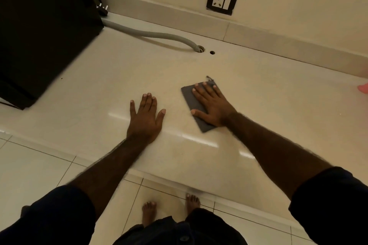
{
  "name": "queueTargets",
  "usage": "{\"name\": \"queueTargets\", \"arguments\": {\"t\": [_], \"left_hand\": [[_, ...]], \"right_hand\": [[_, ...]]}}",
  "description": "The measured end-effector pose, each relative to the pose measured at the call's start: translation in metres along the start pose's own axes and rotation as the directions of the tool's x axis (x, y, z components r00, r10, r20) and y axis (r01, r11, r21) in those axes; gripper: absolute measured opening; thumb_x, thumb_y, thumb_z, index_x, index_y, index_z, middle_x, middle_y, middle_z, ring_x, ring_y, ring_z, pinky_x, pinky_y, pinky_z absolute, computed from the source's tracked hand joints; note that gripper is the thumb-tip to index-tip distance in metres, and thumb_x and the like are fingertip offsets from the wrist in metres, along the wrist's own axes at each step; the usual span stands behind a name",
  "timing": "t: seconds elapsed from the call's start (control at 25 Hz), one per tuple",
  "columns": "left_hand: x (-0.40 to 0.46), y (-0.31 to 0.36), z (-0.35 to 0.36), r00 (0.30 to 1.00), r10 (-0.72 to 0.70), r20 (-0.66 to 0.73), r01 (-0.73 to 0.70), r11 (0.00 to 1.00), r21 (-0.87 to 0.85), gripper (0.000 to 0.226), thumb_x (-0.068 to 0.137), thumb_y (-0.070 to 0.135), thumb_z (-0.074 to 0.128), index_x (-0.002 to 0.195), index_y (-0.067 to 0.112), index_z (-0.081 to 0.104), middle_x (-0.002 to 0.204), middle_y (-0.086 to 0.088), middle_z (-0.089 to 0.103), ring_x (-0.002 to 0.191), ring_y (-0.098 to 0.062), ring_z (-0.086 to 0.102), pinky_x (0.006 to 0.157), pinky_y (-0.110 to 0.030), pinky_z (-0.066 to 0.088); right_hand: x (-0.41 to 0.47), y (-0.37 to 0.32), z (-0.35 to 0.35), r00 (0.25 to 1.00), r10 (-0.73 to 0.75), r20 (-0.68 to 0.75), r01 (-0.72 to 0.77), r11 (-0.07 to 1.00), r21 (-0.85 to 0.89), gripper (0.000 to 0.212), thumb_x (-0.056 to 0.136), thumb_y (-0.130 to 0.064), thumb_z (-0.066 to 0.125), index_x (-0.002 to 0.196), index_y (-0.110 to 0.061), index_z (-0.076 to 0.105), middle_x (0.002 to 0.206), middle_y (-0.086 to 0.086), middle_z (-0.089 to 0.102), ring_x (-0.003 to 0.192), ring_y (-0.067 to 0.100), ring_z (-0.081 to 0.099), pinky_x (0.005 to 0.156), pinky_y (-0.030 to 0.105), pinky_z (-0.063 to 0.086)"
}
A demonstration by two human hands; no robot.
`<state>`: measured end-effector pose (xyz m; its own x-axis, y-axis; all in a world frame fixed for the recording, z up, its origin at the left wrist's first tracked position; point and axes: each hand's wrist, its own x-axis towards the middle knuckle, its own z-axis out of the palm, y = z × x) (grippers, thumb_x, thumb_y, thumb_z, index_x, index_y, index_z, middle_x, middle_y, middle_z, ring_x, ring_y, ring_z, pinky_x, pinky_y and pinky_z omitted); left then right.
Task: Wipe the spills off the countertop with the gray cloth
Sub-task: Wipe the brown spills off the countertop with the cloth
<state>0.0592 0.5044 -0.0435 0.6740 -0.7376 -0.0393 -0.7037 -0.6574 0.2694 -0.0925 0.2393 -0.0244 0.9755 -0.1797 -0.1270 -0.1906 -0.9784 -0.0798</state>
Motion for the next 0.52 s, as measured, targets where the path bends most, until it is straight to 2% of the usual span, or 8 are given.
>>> {"name": "queueTargets", "arguments": {"t": [0.16, 0.28, 0.4, 0.52], "left_hand": [[0.000, 0.002, 0.000, 1.000, -0.022, 0.005, 0.022, 1.000, -0.001, 0.081, 0.099, 0.064, 0.002, 0.164, 0.016, 0.009, 0.174, -0.002, 0.002, 0.159, -0.013, -0.008, 0.128, -0.051, -0.011], [0.001, 0.000, -0.001, 1.000, -0.027, 0.017, 0.026, 1.000, 0.013, 0.078, 0.101, 0.063, 0.005, 0.164, 0.016, 0.007, 0.174, -0.002, 0.001, 0.159, -0.013, -0.008, 0.128, -0.050, -0.010], [-0.001, -0.001, 0.000, 1.000, -0.023, -0.005, 0.023, 0.999, 0.028, 0.078, 0.102, 0.064, 0.008, 0.164, 0.016, 0.009, 0.174, -0.002, 0.003, 0.159, -0.012, -0.006, 0.129, -0.048, -0.008], [-0.002, 0.000, 0.002, 1.000, -0.021, -0.016, 0.022, 1.000, 0.021, 0.080, 0.101, 0.066, 0.007, 0.164, 0.016, 0.011, 0.174, 0.000, 0.005, 0.159, -0.011, -0.005, 0.129, -0.046, -0.007]], "right_hand": [[-0.038, -0.024, 0.003, 0.977, -0.212, 0.011, 0.213, 0.977, -0.010, 0.091, 0.103, -0.080, 0.026, 0.174, -0.027, 0.003, 0.183, 0.000, -0.002, 0.169, 0.025, -0.010, 0.136, 0.053, -0.003], [-0.078, -0.029, 0.007, 0.951, -0.309, 0.017, 0.310, 0.951, -0.023, 0.091, 0.104, -0.078, 0.031, 0.174, -0.025, 0.006, 0.183, 0.000, -0.001, 0.168, 0.023, -0.011, 0.136, 0.050, -0.007], [-0.113, -0.002, 0.007, 0.962, -0.273, 0.011, 0.273, 0.962, -0.008, 0.090, 0.105, -0.076, 0.035, 0.174, -0.025, 0.007, 0.183, -0.002, -0.002, 0.168, 0.019, -0.012, 0.136, 0.050, -0.005], [-0.150, 0.042, 0.011, 0.996, -0.077, -0.034, 0.077, 0.997, -0.009, 0.089, 0.105, -0.078, 0.031, 0.174, -0.025, 0.008, 0.183, -0.003, 0.000, 0.168, 0.018, -0.011, 0.136, 0.055, 0.006]]}}
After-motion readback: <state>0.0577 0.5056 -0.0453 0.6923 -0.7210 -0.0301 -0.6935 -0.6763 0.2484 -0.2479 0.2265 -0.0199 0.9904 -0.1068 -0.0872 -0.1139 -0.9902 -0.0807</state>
